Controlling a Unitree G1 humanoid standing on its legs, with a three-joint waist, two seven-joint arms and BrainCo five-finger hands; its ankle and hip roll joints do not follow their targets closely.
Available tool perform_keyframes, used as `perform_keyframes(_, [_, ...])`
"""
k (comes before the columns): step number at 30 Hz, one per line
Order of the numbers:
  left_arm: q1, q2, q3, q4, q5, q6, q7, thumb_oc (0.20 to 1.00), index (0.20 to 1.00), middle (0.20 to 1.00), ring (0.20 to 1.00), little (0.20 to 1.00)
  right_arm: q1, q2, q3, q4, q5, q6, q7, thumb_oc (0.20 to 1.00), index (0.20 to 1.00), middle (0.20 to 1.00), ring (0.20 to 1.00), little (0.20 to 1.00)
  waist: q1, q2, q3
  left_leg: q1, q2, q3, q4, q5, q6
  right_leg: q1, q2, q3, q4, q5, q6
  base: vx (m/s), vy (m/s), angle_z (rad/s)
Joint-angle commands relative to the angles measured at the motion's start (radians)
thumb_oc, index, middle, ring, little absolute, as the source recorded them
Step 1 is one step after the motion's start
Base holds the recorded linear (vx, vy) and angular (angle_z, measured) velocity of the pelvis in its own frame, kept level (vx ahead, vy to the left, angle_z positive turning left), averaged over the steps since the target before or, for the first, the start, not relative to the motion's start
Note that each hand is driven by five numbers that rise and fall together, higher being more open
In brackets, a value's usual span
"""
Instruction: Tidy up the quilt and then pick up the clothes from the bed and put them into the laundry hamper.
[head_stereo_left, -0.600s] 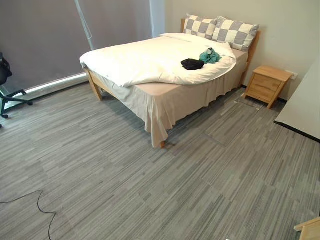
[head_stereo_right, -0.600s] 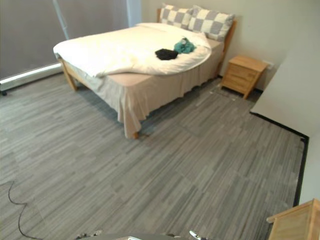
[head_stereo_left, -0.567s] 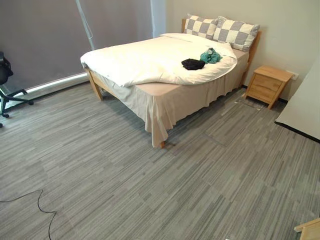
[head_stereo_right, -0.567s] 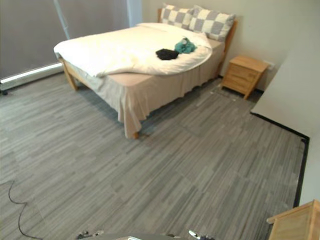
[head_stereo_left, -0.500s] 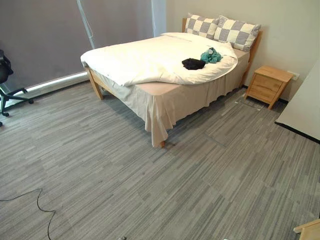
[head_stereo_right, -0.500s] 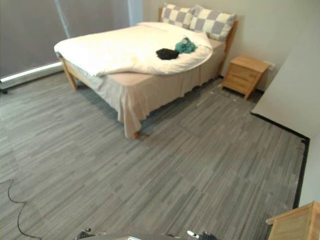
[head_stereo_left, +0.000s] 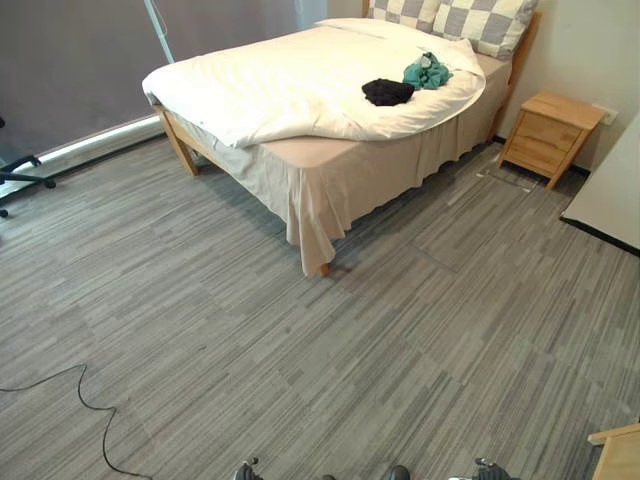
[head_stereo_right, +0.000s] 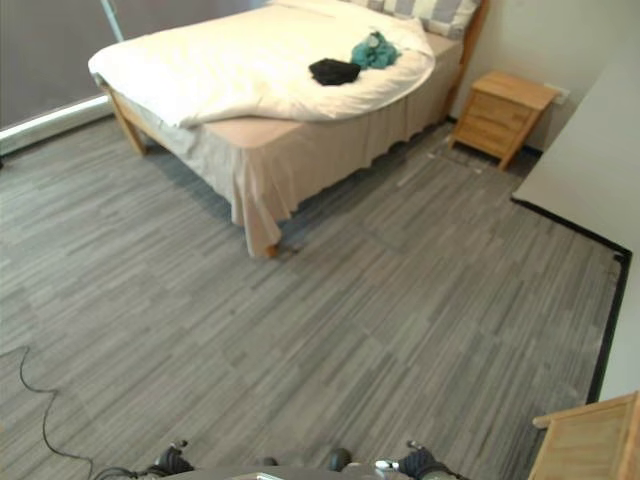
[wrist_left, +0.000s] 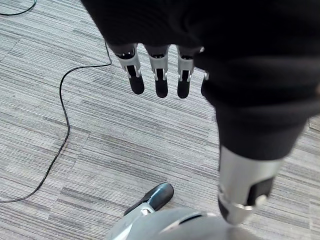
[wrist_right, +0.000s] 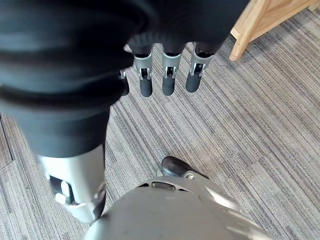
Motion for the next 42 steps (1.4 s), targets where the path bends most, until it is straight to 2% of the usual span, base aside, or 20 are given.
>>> perform_keyframes(1, [-0.064, 0.014, 0.013, 0.03, 0.045, -0.008, 0.029, 1.0, 1.0, 1.0, 1.0, 1.0, -0.042, -0.01, 0.037, 0.028, -0.013, 0.009, -0.011, 1.0, 1.0, 1.0, 1.0, 1.0, -0.005, -0.045, 0.027, 0.04, 0.0, 0.036, -0.015, -0.053, -0.046, 0.068, -0.076, 0.019, -0.051, -0.009, 0.136, -0.01, 0.028, -0.03])
perform_keyframes(9, [-0.099, 0.028, 0.015, 0.015, 0.013, -0.008, 0.042, 1.0, 1.0, 1.0, 1.0, 1.0, -0.087, -0.019, 0.048, 0.024, -0.022, 0.016, -0.028, 1.0, 1.0, 1.0, 1.0, 1.0, 0.002, -0.047, 0.074, -0.018, -0.007, 0.036, -0.015, -0.051, -0.02, -0.044, -0.075, 0.055, 0.04, -0.015, 0.143, -0.01, 0.038, -0.16])
perform_keyframes(12, [-0.11, 0.035, 0.028, 0.012, -0.006, -0.007, 0.034, 1.0, 1.0, 1.0, 1.0, 1.0, -0.098, -0.019, 0.043, 0.009, -0.017, 0.014, -0.024, 1.0, 1.0, 1.0, 1.0, 1.0, 0.01, -0.046, 0.092, -0.017, -0.009, 0.044, -0.015, -0.068, -0.001, -0.131, -0.084, 0.049, 0.218, -0.025, 0.174, 0.08, 0.082, -0.27])
perform_keyframes(13, [-0.112, 0.034, 0.034, 0.014, -0.016, -0.003, 0.031, 1.0, 1.0, 1.0, 1.0, 1.0, -0.099, -0.022, 0.036, 0.011, -0.02, 0.016, -0.018, 1.0, 1.0, 1.0, 1.0, 1.0, 0.003, -0.039, 0.114, 0.016, -0.014, 0.052, -0.015, -0.092, 0.018, -0.21, -0.117, 0.03, 0.416, 0.04, 0.222, 0.1, 0.069, -0.18])
perform_keyframes(16, [-0.12, 0.036, 0.029, 0.016, -0.02, 0.002, 0.033, 1.0, 1.0, 1.0, 1.0, 1.0, -0.1, -0.021, 0.027, 0.01, -0.018, 0.016, -0.019, 1.0, 1.0, 1.0, 1.0, 1.0, -0.011, -0.017, 0.137, 0.053, 0.012, 0.05, -0.015, -0.1, 0.017, -0.307, -0.129, 0.013, 0.589, 0.093, 0.227, 0.27, 0.035, -0.16])
perform_keyframes(18, [-0.128, 0.042, 0.021, 0.019, -0.014, 0.002, 0.037, 1.0, 1.0, 1.0, 1.0, 1.0, -0.092, -0.016, 0.013, 0.009, -0.01, 0.015, -0.026, 1.0, 1.0, 1.0, 1.0, 1.0, -0.03, -0.016, 0.144, 0.087, 0.032, 0.036, -0.015, -0.114, -0.001, -0.346, -0.156, -0.012, 0.547, 0.083, 0.219, 0.36, -0.112, 0.29])
perform_keyframes(20, [-0.142, 0.044, 0.009, 0.024, -0.005, -0.005, 0.046, 1.0, 1.0, 1.0, 1.0, 1.0, -0.085, -0.016, -0.002, 0.016, 0.002, 0.012, -0.034, 1.0, 1.0, 1.0, 1.0, 1.0, -0.054, -0.025, 0.151, 0.12, 0.042, 0.023, -0.015, -0.149, -0.034, -0.342, -0.192, -0.036, 0.31, 0.079, 0.208, 0.5, -0.252, 0.27])
perform_keyframes(21, [-0.153, 0.045, 0.007, 0.032, 0.006, -0.011, 0.05, 1.0, 1.0, 1.0, 1.0, 1.0, -0.082, -0.013, -0.011, 0.022, 0.01, 0.01, -0.038, 1.0, 1.0, 1.0, 1.0, 1.0, -0.072, -0.037, 0.15, 0.148, 0.052, 0.017, -0.015, -0.175, -0.068, -0.359, -0.222, -0.044, 0.08, 0.125, 0.221, 0.5, -0.264, 0.14])
perform_keyframes(26, [-0.163, 0.049, 0.008, 0.059, 0.049, -0.016, 0.051, 1.0, 1.0, 1.0, 1.0, 1.0, -0.046, -0.011, -0.031, 0.042, 0.008, 0.012, -0.036, 1.0, 1.0, 1.0, 1.0, 1.0, -0.11, -0.018, 0.147, 0.242, 0.113, 0.017, -0.015, -0.22, -0.122, -0.41, -0.246, -0.053, -0.031, 0.202, 0.25, 0.67, -0.314, 0.42])
perform_keyframes(27, [-0.143, 0.046, 0.025, 0.065, 0.043, -0.017, 0.051, 1.0, 1.0, 1.0, 1.0, 1.0, -0.036, -0.022, -0.023, 0.061, -0.008, 0.018, -0.029, 1.0, 1.0, 1.0, 1.0, 1.0, -0.116, 0.005, 0.133, 0.283, 0.16, 0.023, 0.026, -0.124, -0.151, -0.386, -0.208, -0.069, 0.001, 0.208, 0.221, 0.43, -0.188, 0.28])
perform_keyframes(28, [-0.143, 0.046, 0.026, 0.065, 0.043, -0.017, 0.051, 1.0, 1.0, 1.0, 1.0, 1.0, -0.036, -0.022, -0.023, 0.061, -0.008, 0.018, -0.029, 1.0, 1.0, 1.0, 1.0, 1.0, -0.118, 0.003, 0.132, 0.281, 0.159, 0.021, 0.025, -0.122, -0.151, -0.387, -0.21, -0.07, 0.0, 0.209, 0.221, 0.82, -0.492, 0.18])
perform_keyframes(29, [-0.129, 0.043, 0.029, 0.052, 0.036, -0.014, 0.054, 1.0, 1.0, 1.0, 1.0, 1.0, -0.043, -0.033, -0.006, 0.077, -0.018, 0.016, -0.029, 1.0, 1.0, 1.0, 1.0, 1.0, -0.109, 0.022, 0.127, 0.185, 0.228, 0.018, 0.277, 0.071, -0.164, -0.33, -0.149, -0.091, 0.001, 0.178, 0.166, 0.38, -0.309, -0.05])
perform_keyframes(30, [-0.129, 0.044, 0.029, 0.052, 0.036, -0.014, 0.053, 1.0, 1.0, 1.0, 1.0, 1.0, -0.044, -0.032, -0.006, 0.077, -0.018, 0.016, -0.029, 1.0, 1.0, 1.0, 1.0, 1.0, -0.113, 0.021, 0.124, 0.18, 0.227, 0.014, 0.278, 0.073, -0.164, -0.332, -0.152, -0.093, 0.0, 0.178, 0.165, 0.76, -0.655, -0.18])
perform_keyframes(31, [-0.125, 0.049, 0.032, 0.016, 0.013, -0.009, 0.057, 1.0, 1.0, 1.0, 1.0, 1.0, -0.048, -0.047, 0.017, 0.076, -0.038, 0.024, -0.034, 1.0, 1.0, 1.0, 1.0, 1.0, -0.066, 0.017, 0.153, 0.001, 0.259, -0.027, 0.64, 0.194, -0.143, -0.228, -0.101, -0.124, -0.017, 0.115, 0.097, 0.36, -0.353, -0.17])
perform_keyframes(33, [-0.125, 0.054, 0.036, 0.005, -0.006, -0.01, 0.067, 1.0, 1.0, 1.0, 1.0, 1.0, -0.063, -0.055, 0.023, 0.067, -0.039, 0.024, -0.037, 1.0, 1.0, 1.0, 1.0, 1.0, -0.053, 0.007, 0.171, -0.061, 0.268, -0.04, 0.764, 0.21, -0.129, -0.188, -0.079, -0.133, -0.034, 0.094, 0.066, 0.45, -0.42, -0.32])
perform_keyframes(35, [-0.136, 0.051, 0.04, -0.009, -0.035, -0.013, 0.082, 1.0, 1.0, 1.0, 1.0, 1.0, -0.111, -0.069, 0.038, 0.054, -0.04, 0.025, -0.045, 1.0, 1.0, 1.0, 1.0, 1.0, -0.011, -0.022, 0.196, -0.206, 0.26, -0.033, 0.889, 0.141, -0.102, -0.117, -0.071, -0.11, -0.076, 0.057, 0.051, 0.56, -0.309, -0.59])
perform_keyframes(38, [-0.132, 0.032, 0.049, -0.022, -0.054, -0.017, 0.084, 1.0, 1.0, 1.0, 1.0, 1.0, -0.154, -0.082, 0.064, 0.031, -0.043, 0.017, -0.051, 1.0, 1.0, 1.0, 1.0, 1.0, 0.055, -0.052, 0.2, -0.372, 0.151, 0.013, 0.759, 0.067, -0.093, -0.047, -0.083, -0.045, -0.084, 0.008, 0.065, 0.56, 0.046, -0.17])
perform_keyframes(39, [-0.125, 0.022, 0.056, -0.024, -0.058, -0.022, 0.08, 1.0, 1.0, 1.0, 1.0, 1.0, -0.166, -0.091, 0.075, 0.017, -0.043, 0.009, -0.053, 1.0, 1.0, 1.0, 1.0, 1.0, 0.093, -0.047, 0.184, -0.404, 0.102, 0.059, 0.528, 0.067, -0.081, 0.012, -0.074, -0.015, -0.084, -0.029, 0.083, 0.88, 0.155, -0.49])
perform_keyframes(41, [-0.106, 0.016, 0.06, -0.015, -0.051, -0.017, 0.072, 1.0, 1.0, 1.0, 1.0, 1.0, -0.16, -0.094, 0.074, 0.009, -0.046, -0.001, -0.057, 1.0, 1.0, 1.0, 1.0, 1.0, 0.099, -0.04, 0.161, -0.407, 0.102, 0.221, 0.288, 0.089, -0.102, 0.099, -0.043, -0.039, -0.084, -0.101, 0.093, 0.74, 0.1, -0.45])
perform_keyframes(42, [-0.105, 0.017, 0.06, -0.015, -0.051, -0.017, 0.072, 1.0, 1.0, 1.0, 1.0, 1.0, -0.159, -0.094, 0.074, 0.008, -0.046, -0.001, -0.057, 1.0, 1.0, 1.0, 1.0, 1.0, 0.101, -0.042, 0.164, -0.398, 0.098, 0.224, 0.28, 0.091, -0.101, 0.103, -0.047, -0.037, -0.084, -0.103, 0.095, 0.48, 0.051, -0.04])
